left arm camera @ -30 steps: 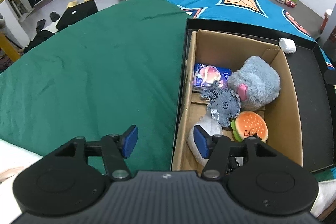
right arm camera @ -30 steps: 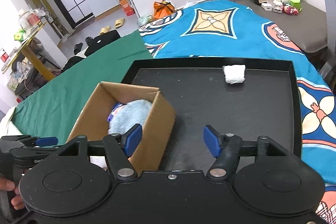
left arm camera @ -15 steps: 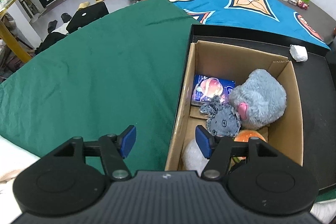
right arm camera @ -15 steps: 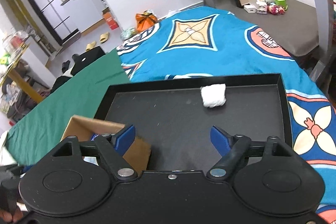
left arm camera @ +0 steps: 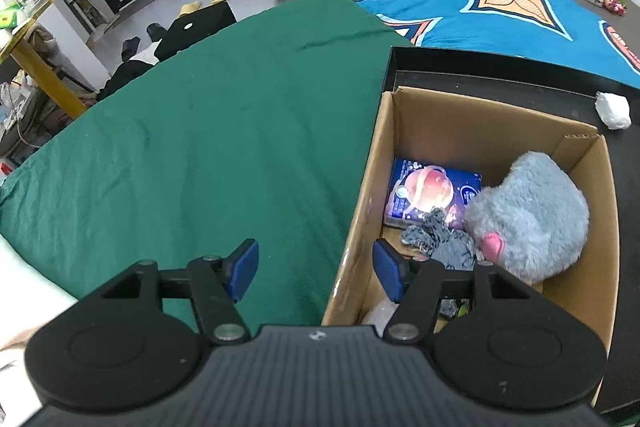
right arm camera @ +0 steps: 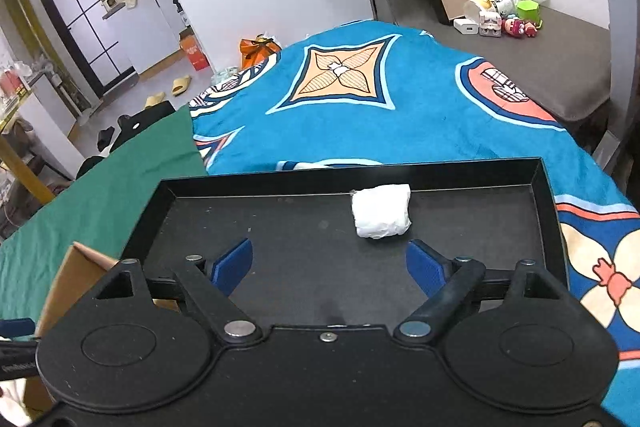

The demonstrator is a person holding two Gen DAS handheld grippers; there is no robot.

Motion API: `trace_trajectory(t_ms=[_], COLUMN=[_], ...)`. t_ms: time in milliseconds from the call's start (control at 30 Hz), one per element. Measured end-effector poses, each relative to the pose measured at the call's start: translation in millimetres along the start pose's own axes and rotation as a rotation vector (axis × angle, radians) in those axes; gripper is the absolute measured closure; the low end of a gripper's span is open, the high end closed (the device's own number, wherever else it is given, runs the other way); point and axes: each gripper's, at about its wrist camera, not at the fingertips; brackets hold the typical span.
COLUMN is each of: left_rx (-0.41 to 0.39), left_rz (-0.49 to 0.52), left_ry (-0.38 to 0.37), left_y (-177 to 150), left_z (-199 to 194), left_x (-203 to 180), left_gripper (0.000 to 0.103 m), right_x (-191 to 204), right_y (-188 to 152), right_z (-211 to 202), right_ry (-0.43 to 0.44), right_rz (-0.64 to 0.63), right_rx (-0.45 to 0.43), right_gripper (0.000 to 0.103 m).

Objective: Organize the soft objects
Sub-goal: 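Move the right gripper to the white cloth bundle and grasp it, then carry the white cloth bundle with the right gripper over the box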

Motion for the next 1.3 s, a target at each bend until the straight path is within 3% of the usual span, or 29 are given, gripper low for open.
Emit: trace_trajectory(t_ms=[267,567,800,867,900,933,1300], left_rx=[0.019,0.036,0.051,0.056,0.058,0.058,0.075], left_rz=[0.008,0.047,0.051,0.06,0.065,0.07,0.136], left_ry=[0.036,0.058,0.057,0.053,0.05,0.048,-0.026], left_y=[4,6,5,6,5,5,-2], left_z=[10,19,21,21,21,20,8], left_x=[-17,-34,-35,-36,-36,-37,-43], left_gripper=[0.041,0.041,0.041,0.041,0.041,0.041,0.041], right_x=[-6,-24,-25,-25,-26,-26,-30], right_y=[-4,-5,-6,-6,-7,-7,-8], right_z=[24,37,44,46,48,49,30], right_ry=[-0.048,-0.064,-0.065,-0.074,-0.077,-0.076,-0.083], right_rz=[-0.037,0.016,-0.002,-0.009,-0.012,-0.013,0.003], right_rx=[-0.044,-0.07,-0.073,-0.067,-0.061,-0.052,-0.032], right_gripper=[0.019,0.022,0.038,0.047,0.061,0.066,0.067])
Point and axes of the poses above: each gripper's, at about its wrist camera, not at the fingertips, and z roughly the way its jaws point, x to its left, y to its top, and after that the axes turned 3 degrees about -z, right-handed
